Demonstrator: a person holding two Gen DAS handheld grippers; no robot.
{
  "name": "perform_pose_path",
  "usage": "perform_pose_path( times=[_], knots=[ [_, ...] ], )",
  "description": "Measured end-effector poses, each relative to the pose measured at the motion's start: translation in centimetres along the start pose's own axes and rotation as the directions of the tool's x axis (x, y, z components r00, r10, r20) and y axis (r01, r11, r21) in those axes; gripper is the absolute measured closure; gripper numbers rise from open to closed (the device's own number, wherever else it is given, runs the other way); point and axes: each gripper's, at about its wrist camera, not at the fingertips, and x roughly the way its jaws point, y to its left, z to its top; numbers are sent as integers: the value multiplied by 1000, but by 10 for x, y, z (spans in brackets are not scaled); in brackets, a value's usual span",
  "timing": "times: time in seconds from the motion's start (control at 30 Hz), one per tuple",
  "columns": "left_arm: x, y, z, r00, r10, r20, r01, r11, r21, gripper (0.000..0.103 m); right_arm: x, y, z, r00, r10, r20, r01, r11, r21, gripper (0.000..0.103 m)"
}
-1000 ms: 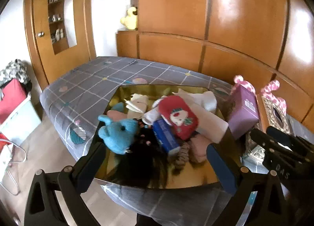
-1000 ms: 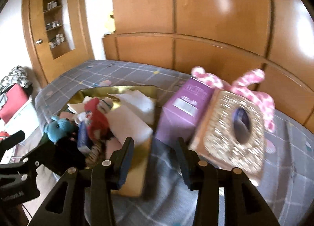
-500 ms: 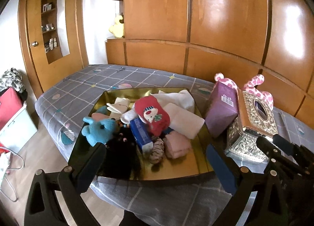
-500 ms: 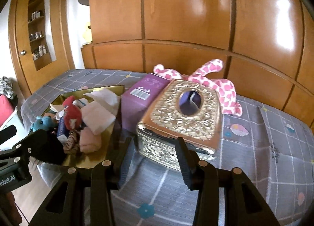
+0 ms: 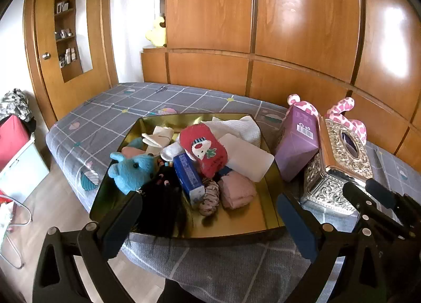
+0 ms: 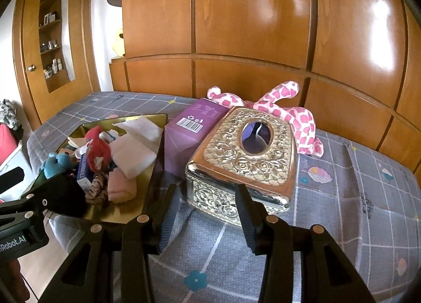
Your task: Organize soft objects
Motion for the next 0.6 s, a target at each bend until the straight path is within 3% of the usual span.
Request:
perform_pose_path(
  times=[0.6],
  knots=[
    [-1,0,1,1000,2,2,-2,1000,0,0,-1,2,1,1000,1,3,-1,1000,0,59]
  ],
)
